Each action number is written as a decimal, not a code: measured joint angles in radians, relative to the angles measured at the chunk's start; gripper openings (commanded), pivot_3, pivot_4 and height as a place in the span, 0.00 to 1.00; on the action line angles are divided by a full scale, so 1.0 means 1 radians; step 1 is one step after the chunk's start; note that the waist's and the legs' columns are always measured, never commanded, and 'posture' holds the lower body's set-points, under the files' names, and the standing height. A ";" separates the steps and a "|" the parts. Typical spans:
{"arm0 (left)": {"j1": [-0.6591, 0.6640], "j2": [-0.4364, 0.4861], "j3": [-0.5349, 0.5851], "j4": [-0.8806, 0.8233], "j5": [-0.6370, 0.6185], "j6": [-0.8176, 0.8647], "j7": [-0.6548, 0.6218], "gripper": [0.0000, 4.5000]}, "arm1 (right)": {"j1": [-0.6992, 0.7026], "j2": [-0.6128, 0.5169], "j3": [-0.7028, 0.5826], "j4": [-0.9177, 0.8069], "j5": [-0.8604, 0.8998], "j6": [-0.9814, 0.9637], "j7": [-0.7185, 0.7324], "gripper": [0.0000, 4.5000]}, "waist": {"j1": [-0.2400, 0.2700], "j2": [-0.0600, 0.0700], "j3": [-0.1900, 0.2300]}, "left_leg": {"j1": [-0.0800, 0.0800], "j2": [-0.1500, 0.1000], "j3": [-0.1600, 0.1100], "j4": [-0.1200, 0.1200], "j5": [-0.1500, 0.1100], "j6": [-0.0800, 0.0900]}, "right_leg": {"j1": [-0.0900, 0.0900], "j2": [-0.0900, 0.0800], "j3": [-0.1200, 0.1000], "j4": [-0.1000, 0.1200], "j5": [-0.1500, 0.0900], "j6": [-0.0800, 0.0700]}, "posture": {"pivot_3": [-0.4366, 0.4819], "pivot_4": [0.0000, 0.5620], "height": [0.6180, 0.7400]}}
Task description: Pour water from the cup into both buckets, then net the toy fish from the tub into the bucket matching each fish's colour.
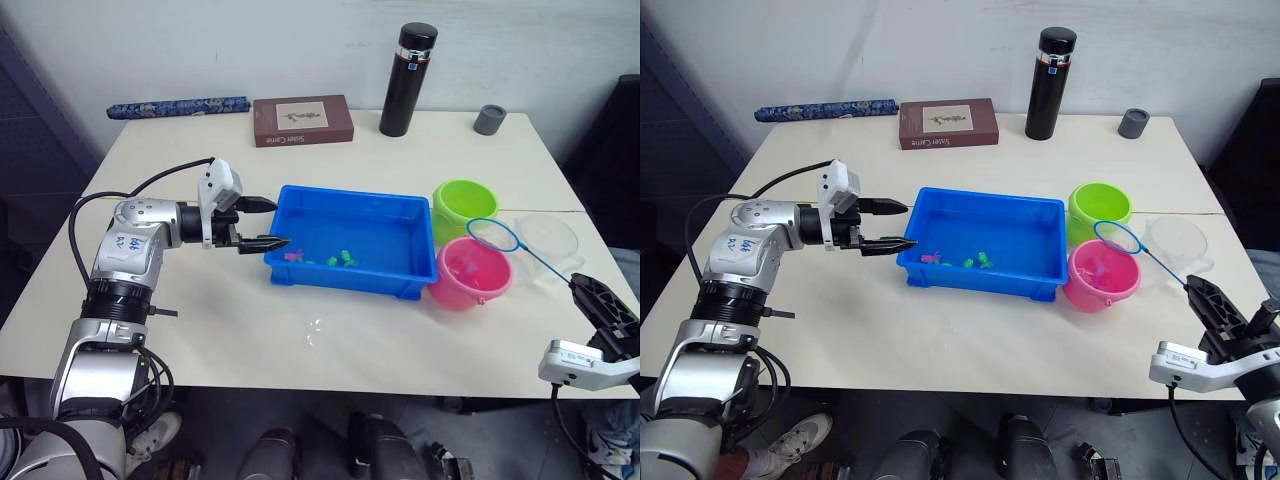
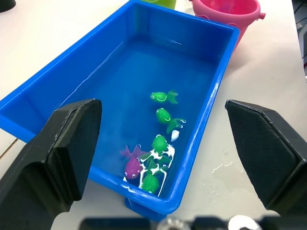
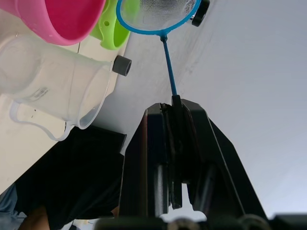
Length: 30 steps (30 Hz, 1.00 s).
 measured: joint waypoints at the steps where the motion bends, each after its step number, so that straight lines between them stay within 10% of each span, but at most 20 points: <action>1: 0.000 0.000 0.000 0.000 0.000 0.000 0.000 0.99 | 0.000 0.000 0.000 0.000 0.000 0.000 0.000 0.00 | 0.000 0.000 0.000 | 0.000 0.000 0.000 0.000 0.000 0.000 | 0.000 0.000 0.000 0.000 0.000 0.000 | 0.48 0.27 0.99; 12: 0.005 0.007 0.003 -0.003 0.000 0.001 0.009 0.99 | -0.262 -0.086 0.113 0.005 0.278 0.110 0.181 0.00 | -0.012 0.000 0.000 | 0.002 0.001 0.002 0.001 0.000 0.001 | 0.000 0.001 0.001 0.002 0.000 0.000 | 0.48 0.27 0.99; 30: 0.335 0.196 0.212 -0.304 -0.049 0.222 0.193 0.99 | -1.069 -0.052 0.750 0.124 0.940 1.219 0.731 0.00 | -0.008 0.000 0.000 | -0.001 0.002 -0.004 0.001 0.000 0.000 | -0.001 -0.002 -0.003 0.000 -0.001 -0.002 | 0.48 0.27 0.99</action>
